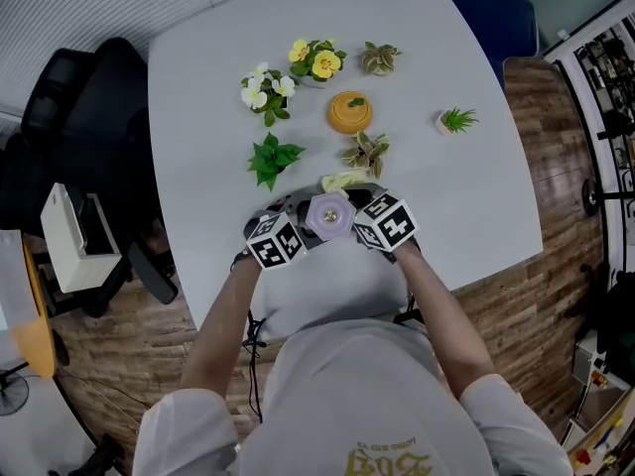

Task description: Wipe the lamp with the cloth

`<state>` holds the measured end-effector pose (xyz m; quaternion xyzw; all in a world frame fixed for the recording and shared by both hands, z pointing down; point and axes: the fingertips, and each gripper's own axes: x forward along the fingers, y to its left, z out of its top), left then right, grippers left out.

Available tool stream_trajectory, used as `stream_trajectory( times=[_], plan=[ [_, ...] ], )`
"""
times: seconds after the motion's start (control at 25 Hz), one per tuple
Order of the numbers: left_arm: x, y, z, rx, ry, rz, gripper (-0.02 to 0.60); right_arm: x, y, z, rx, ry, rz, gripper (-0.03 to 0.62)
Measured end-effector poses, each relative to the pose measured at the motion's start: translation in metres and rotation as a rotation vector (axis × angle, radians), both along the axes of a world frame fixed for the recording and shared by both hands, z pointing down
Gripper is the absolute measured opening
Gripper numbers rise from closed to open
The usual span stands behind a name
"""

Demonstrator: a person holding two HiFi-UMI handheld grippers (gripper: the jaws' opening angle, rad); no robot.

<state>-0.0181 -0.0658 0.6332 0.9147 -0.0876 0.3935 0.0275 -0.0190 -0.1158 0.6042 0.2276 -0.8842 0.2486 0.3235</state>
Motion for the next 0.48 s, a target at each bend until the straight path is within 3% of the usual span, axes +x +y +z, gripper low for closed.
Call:
stream_trajectory(
  times=[0.48],
  plan=[
    [-0.0003,0.0003,0.0005,-0.001,0.000,-0.001,0.302,0.0049,-0.0076,0.0059,-0.084,-0.041,0.090,0.055]
  ],
)
